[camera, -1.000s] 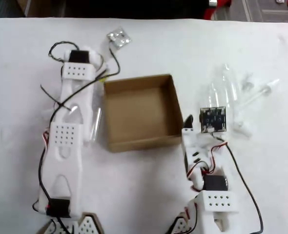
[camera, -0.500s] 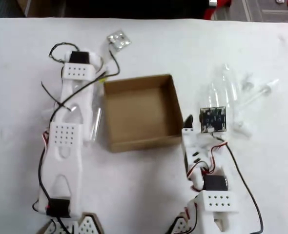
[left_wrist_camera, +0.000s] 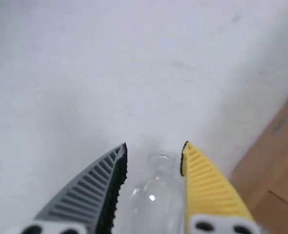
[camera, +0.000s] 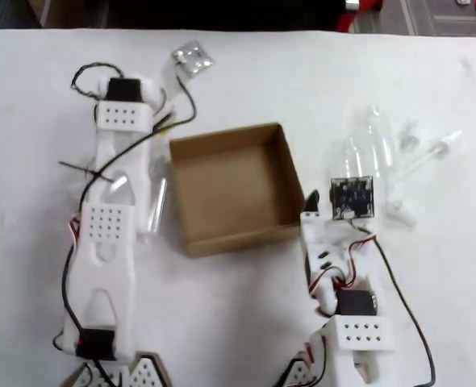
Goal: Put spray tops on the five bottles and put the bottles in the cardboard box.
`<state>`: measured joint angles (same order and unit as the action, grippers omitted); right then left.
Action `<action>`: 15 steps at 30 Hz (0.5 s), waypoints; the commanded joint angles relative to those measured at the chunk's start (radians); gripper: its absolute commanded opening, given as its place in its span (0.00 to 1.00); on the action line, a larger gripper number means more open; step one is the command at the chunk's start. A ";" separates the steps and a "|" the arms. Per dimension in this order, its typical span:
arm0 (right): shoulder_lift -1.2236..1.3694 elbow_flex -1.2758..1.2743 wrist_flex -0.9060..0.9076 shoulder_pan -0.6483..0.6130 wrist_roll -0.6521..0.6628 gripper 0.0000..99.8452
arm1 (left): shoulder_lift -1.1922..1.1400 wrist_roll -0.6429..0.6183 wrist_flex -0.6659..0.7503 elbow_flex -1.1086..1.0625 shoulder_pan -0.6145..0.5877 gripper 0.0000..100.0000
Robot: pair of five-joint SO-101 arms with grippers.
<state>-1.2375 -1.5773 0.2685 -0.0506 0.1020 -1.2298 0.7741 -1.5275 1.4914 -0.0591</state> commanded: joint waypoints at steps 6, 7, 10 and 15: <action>-0.001 0.008 -0.021 -0.005 0.020 0.08 | 0.013 0.015 0.083 -0.025 -0.033 0.17; 0.001 0.008 -0.021 -0.005 0.020 0.08 | 0.007 0.015 0.083 -0.025 -0.033 0.17; 0.001 0.008 -0.021 -0.005 0.020 0.08 | -0.010 0.061 0.074 -0.026 -0.033 0.17; -0.001 0.008 -0.021 -0.008 0.020 0.08 | -0.039 0.091 0.074 -0.028 -0.054 0.17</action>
<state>-1.2375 -1.5773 0.2685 -0.0506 0.1020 -1.2820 0.8447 -1.4707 1.4546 -0.0821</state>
